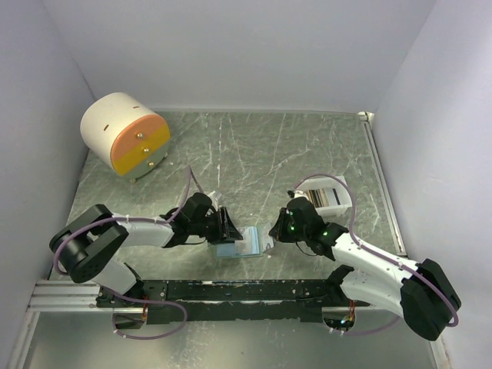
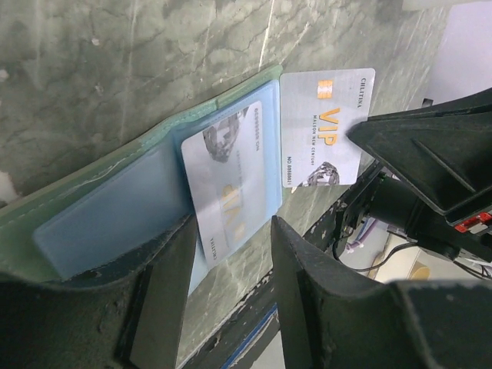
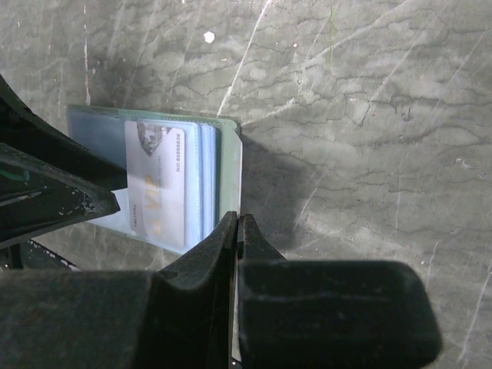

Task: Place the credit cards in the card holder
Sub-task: Insert the credit card into the card holder.

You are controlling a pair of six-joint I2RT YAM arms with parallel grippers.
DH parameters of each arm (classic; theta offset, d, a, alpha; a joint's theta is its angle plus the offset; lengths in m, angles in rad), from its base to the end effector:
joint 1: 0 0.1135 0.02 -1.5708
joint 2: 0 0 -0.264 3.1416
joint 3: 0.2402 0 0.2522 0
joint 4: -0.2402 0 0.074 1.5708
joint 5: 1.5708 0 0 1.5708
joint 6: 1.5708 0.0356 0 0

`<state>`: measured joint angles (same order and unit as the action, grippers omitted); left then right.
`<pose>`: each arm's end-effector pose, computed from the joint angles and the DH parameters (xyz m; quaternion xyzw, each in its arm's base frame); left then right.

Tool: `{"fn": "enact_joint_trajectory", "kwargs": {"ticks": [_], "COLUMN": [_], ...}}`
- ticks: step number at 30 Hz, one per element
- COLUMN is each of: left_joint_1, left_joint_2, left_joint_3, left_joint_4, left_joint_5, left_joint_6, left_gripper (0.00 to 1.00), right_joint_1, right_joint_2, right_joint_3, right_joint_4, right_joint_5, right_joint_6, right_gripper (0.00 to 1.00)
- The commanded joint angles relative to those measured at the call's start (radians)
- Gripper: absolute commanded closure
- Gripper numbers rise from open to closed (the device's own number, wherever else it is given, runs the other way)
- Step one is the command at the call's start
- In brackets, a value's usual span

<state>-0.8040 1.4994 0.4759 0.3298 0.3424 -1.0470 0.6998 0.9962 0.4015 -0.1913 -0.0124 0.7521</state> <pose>0.1736 -0.1974 0.1301 -0.0363 0.8943 -0.4271 0.1284 0.1454 0.1230 0.1700 0.0218 0.9237 0.2581 0.2822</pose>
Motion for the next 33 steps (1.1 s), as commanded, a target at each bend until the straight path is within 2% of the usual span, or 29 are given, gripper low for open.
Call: {"fn": "enact_joint_trajectory", "kwargs": {"ticks": [1,17,24,33], "left_joint_1": [-0.019,-0.050,-0.050,-0.046], "left_joint_2": [0.037,0.056,-0.010,-0.140], "left_joint_3": [0.036,0.090,0.081,0.122], "left_joint_4": [0.056,0.029,-0.077,-0.336], "left_joint_5": [0.023,0.001,-0.060,-0.186], "left_joint_6": [-0.004,0.034,0.032,0.078], "left_gripper": [0.46,0.47,0.46,0.45], "right_joint_1": [0.003,0.002,0.002,0.002], "right_joint_2": [-0.007,-0.001,-0.012,-0.060], "right_joint_3": [-0.018,-0.013,0.027,0.079], "right_joint_4": [0.002,-0.008,-0.061,-0.138], "right_joint_5": [-0.005,0.005,0.037,0.062], "right_joint_6": [0.006,-0.003,-0.018,-0.008], "right_gripper": [1.00,1.00,1.00,1.00]}}
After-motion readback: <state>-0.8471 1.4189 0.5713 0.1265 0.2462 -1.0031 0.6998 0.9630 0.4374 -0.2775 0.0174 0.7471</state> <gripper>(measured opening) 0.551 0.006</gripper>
